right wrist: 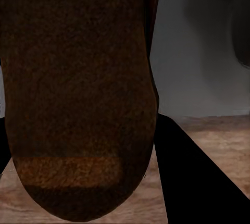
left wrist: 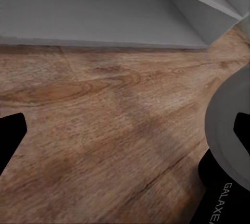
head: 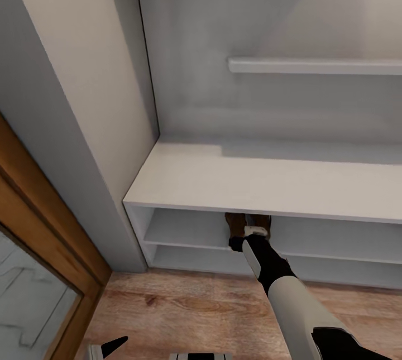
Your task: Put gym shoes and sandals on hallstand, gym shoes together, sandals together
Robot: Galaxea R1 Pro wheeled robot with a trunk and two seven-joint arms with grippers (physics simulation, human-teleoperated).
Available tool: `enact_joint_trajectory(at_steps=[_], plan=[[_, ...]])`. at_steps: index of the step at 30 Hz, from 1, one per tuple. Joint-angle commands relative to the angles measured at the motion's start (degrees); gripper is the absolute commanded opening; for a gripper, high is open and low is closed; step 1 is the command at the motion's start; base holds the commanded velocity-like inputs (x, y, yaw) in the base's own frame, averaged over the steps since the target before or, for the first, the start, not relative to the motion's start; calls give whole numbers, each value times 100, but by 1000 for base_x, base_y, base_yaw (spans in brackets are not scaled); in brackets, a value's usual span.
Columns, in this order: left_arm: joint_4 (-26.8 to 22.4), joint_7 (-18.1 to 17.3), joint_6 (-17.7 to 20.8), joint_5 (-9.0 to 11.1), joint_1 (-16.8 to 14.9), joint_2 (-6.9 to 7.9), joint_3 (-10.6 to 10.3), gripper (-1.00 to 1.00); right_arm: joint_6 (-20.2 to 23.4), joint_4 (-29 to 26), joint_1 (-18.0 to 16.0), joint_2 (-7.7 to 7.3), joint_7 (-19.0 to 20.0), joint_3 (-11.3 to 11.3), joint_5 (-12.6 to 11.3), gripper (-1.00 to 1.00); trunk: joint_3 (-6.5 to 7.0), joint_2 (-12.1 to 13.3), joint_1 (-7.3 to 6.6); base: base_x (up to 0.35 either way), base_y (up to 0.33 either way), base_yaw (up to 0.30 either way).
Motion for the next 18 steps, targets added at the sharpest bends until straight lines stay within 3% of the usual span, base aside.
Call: enact_joint_trajectory(at_steps=[1,18], plan=[[5,-9,-32,8,-3,0,3,100,19,-10,-2,5,-30,-18,-52,-100,-5,-2,1,213,0,0],[5,-1,-32,-3,-3,0,-1,100,24,-5,-2,5,-30,-26,-45,-100,-5,-2,1,86,0,0]])
